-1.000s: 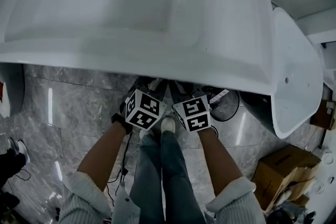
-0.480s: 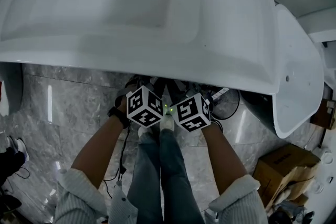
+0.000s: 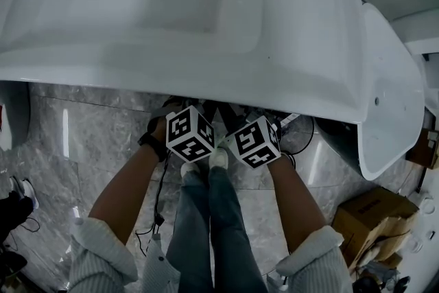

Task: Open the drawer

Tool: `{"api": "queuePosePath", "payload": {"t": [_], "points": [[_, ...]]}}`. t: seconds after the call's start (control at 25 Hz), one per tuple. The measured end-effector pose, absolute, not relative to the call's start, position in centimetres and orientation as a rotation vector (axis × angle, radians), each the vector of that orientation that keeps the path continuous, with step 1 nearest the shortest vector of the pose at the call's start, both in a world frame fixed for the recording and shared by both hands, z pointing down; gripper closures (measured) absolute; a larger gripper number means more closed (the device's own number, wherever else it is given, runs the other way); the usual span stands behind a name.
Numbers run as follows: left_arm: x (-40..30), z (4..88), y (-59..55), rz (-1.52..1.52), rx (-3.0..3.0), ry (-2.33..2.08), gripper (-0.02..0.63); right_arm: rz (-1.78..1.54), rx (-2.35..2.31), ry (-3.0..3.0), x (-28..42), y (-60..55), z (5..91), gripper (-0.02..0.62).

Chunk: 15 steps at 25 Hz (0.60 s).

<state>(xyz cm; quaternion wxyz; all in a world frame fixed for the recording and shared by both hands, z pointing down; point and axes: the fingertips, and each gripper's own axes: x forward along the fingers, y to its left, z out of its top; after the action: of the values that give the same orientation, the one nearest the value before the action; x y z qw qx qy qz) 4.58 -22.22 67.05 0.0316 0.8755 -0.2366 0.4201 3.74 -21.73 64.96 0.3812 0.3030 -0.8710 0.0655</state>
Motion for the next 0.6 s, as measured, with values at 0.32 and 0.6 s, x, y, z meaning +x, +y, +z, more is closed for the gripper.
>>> {"api": "queuePosePath", "payload": {"t": [0.32, 0.6], "points": [[4.5, 66.8, -21.7, 1.269, 2.67, -0.741, 0.546, 0.21, 0.771, -2.212, 3.7, -21.3, 64.7, 0.572], [4.3, 66.8, -20.4, 1.281, 2.652, -0.719, 0.545, 0.256, 0.778, -2.211, 3.5, -20.1, 64.7, 0.572]]}}
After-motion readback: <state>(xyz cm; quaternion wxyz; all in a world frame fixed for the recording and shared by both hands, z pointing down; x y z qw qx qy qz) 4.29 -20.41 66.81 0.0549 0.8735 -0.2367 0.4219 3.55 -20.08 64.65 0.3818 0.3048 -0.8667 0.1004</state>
